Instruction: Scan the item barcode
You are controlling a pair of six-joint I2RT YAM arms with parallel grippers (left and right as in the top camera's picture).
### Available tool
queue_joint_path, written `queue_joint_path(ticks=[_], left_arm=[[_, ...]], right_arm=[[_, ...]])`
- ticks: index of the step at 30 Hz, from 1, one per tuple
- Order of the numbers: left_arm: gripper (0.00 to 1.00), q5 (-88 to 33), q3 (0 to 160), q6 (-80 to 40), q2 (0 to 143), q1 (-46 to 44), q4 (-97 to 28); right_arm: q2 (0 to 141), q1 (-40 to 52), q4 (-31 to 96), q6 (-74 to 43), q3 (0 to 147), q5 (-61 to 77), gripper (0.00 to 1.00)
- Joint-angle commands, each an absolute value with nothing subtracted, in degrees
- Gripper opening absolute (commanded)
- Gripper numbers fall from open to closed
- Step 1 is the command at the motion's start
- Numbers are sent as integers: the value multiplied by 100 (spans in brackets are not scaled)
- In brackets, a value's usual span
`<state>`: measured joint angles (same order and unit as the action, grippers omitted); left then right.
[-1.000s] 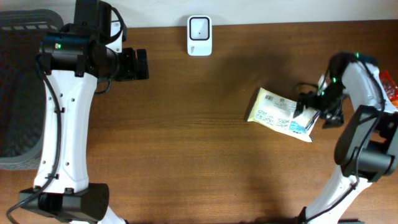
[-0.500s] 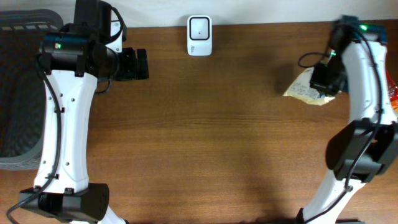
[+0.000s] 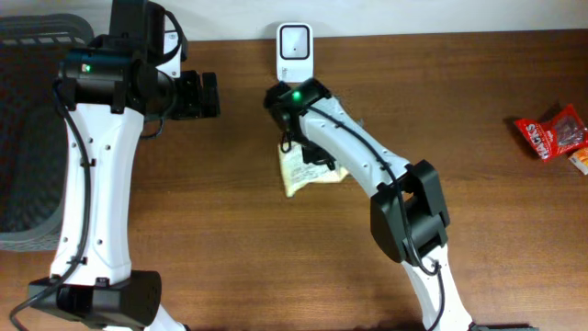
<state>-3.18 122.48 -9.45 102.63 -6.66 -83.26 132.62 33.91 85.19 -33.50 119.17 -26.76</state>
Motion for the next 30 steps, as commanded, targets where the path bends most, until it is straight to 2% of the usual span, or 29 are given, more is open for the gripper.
queue_joint_path(ticks=[1,2,4,8,11,13,14,15,16,21,25,26,27,30], left_arm=[[99,-364,12274,-974,10210,-652,-8315],[99,-364,12274,-974,10210,-652,-8315],[99,-364,12274,-974,10210,-652,-8318],[99,-364,12272,-974,10210,-652,-8315],[99,-364,12272,-974,10210,-652,-8315],[99,-364,12274,-974,10210,-652,-8315],[99,-364,12272,-972,10210,-652,-8315],[99,-364,12272,-972,10210,-652,-8315],[99,-364,12274,-972,10210,-652,-8315],[99,-364,12272,-972,10210,-652,-8315],[99,-364,12272,-974,10210,-652,-8315],[99,-364,12274,-972,10210,-652,-8318],[99,-364,12274,-974,10210,-652,-8315],[99,-364,12274,-974,10210,-652,-8315]], right_arm=[[13150,2873,8696,-2475,12648,-1240,72],[13148,2641,8792,-2099,12840,-714,84],[13148,2064,8938,-1243,13015,384,98],[13157,941,8753,349,11987,2759,99],[13157,707,7367,370,10707,4069,99],[13157,722,6318,-244,9979,4180,99],[13157,725,5907,-268,9751,4158,69],[13157,714,5765,-301,9703,4147,25],[13155,696,5627,-550,9710,3964,4],[12379,475,6598,-1022,10787,1221,4],[11594,624,7979,-1020,11915,-1717,4],[11509,784,8366,-1302,11937,-2930,4],[11524,886,8560,-1636,11896,-3395,4],[11716,1092,8576,-2095,11815,-3345,4]])
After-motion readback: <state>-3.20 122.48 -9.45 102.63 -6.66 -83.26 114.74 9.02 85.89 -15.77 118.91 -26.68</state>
